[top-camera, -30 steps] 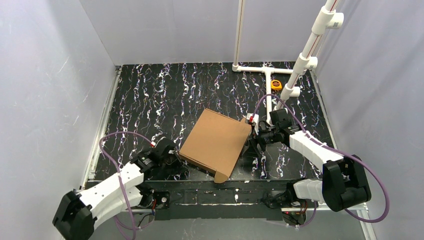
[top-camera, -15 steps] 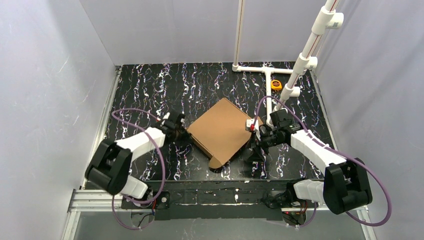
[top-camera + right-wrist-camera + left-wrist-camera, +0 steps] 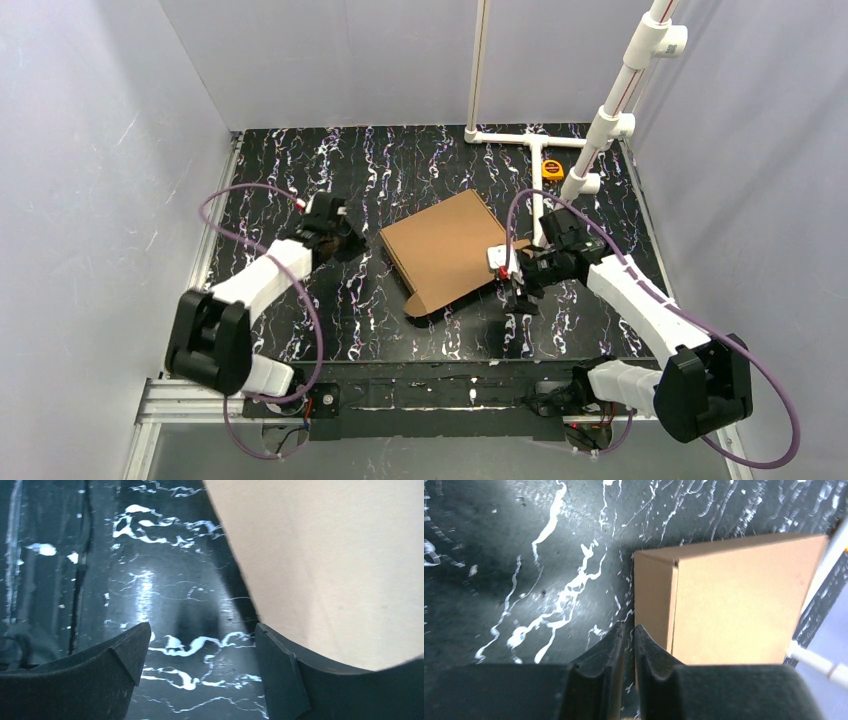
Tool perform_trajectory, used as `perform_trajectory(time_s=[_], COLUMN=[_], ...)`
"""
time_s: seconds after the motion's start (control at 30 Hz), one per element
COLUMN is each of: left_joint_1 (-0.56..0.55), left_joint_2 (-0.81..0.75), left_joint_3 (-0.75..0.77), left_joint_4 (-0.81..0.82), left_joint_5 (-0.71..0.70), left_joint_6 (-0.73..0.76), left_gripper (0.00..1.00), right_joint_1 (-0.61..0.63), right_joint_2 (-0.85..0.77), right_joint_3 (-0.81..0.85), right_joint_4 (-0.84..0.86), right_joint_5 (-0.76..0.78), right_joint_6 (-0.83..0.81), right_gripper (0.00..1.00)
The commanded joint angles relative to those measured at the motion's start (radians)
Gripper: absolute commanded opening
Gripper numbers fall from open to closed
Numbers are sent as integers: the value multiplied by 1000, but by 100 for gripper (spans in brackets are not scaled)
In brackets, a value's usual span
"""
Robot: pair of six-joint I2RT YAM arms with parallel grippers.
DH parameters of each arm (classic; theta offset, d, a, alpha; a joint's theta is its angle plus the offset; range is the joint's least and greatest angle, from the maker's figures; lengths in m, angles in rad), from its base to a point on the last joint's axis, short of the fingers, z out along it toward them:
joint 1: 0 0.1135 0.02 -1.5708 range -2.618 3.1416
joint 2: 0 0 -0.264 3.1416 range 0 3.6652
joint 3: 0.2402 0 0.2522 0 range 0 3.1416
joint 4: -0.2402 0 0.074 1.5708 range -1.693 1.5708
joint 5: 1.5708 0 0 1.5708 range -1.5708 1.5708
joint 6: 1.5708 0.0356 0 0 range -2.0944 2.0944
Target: Fold the paper box
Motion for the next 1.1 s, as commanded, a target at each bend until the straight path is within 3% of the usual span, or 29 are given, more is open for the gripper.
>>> perform_trajectory(time_s=[0.0,0.13,0.23,0.3,0.43,0.6,0.8,1.07], left_joint_1=[18,21,21,21,20,21,21,21], left_joint_2=[-249,-433,-538,-575,-573,-469,-351,-161], left_joint_3=[-167,-407,-490,-511,-533,-494,-446,-319], left_joint_4=[18,206,202,182,201,197,267,264], left_joint_5=[116,327,342,342,357,373,386,405], left_joint_6=[121,119,96,85,61,56,50,71], left_gripper=[18,27,28,29,34,41,41,41], right_joint_1=[26,138,207,238,246,229,151,149], right_joint_2=[24,51,132,213,369,434,524,610], right_joint_3=[126,181,229,266,357,353,388,388], right_joint_4=[122,395,515,557,574,627,568,511], right_joint_5=[95,455,694,855,1108,1235,1167,1042], right_joint_6=[133,413,528,579,672,664,719,774], right_gripper=[80,52,16,2,1,1,1,1])
